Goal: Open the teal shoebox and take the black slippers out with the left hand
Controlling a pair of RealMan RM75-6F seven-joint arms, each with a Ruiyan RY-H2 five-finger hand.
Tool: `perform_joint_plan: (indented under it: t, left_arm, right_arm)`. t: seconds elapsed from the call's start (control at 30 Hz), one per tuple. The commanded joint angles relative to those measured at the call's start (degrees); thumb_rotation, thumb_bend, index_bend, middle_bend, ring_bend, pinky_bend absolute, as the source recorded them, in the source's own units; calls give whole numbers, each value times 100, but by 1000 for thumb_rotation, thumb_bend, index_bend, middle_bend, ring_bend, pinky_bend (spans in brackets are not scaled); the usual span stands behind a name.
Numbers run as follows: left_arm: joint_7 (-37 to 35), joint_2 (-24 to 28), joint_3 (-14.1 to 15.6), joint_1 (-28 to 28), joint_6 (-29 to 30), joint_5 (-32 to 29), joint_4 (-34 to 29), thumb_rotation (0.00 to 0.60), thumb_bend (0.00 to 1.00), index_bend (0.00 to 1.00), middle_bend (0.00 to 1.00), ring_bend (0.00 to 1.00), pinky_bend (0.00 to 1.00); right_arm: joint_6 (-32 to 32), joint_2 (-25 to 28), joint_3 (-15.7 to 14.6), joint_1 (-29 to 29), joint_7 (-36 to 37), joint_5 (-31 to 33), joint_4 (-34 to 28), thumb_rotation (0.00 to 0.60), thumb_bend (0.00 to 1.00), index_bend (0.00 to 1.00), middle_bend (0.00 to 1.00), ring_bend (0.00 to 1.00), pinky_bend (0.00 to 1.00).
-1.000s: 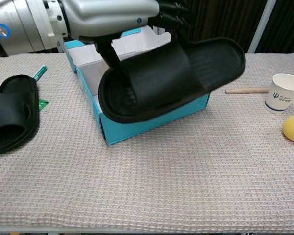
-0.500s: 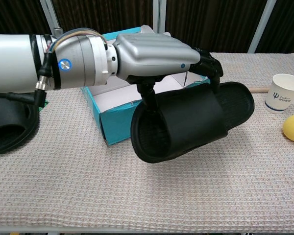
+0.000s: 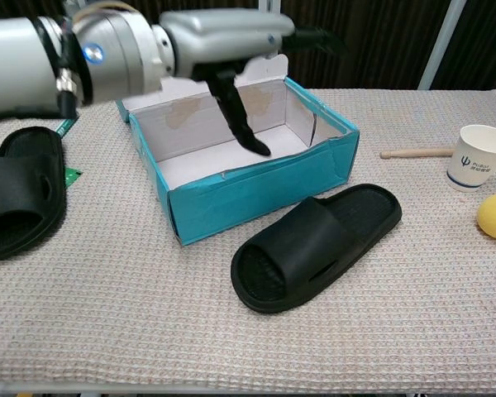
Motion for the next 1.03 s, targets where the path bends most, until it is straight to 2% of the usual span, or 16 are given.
perform_joint_plan:
  t: [0.03, 0.13, 0.23, 0.33, 0.47, 0.57, 0.7, 0.87, 1.03]
  left_arm:
    - [-220, 811, -201, 580, 638, -231, -184, 600, 0, 55, 0, 0, 63]
    - [-265, 1435, -154, 1091, 955, -592, -263, 600, 5, 78, 0, 0, 68]
    - [-398, 1985, 52, 1686, 1203, -929, -287, 600, 47, 102, 0, 0, 70]
    - [-661, 2372, 293, 2309, 1444, -1218, -203, 600, 103, 126, 6, 0, 73]
    - [-681, 2668, 716, 3138, 1922, -1380, -131, 600, 112, 140, 28, 0, 74]
    - [-597, 2761, 993, 3687, 2350, -1372, -226, 600, 114, 142, 28, 0, 72]
    - [-529, 2750, 1256, 4343, 3057, -1149, -374, 600, 114, 143, 28, 0, 70]
    - [-458, 2440, 1418, 5128, 4152, -727, -386, 600, 111, 143, 28, 0, 69]
    - [-331, 2258, 1594, 5613, 4688, -259, -525, 600, 107, 143, 28, 0, 65]
  right_arm:
    - [15, 25, -15, -19, -31, -15, 4, 600, 175, 0, 47, 108, 241]
    - [94, 42, -57, -83, -267, -40, 23, 600, 195, 0, 59, 104, 237]
    - [265, 48, -135, -211, -740, -87, 33, 600, 223, 0, 62, 84, 209]
    - [481, 71, -241, -391, -1522, -123, 22, 600, 228, 0, 62, 34, 146]
    - [958, 14, -311, -739, -3140, 19, -93, 600, 235, 0, 44, 0, 58]
    - [1350, -83, -320, -996, -4030, 145, -277, 600, 240, 0, 26, 0, 12]
    - [1826, -227, -349, -1303, -4561, 172, -467, 600, 241, 0, 12, 0, 0]
    - [2368, -425, -420, -1659, -4808, 51, -496, 600, 242, 0, 5, 0, 0]
    - [2665, -544, -474, -1896, -4758, -59, -455, 600, 241, 0, 4, 0, 0]
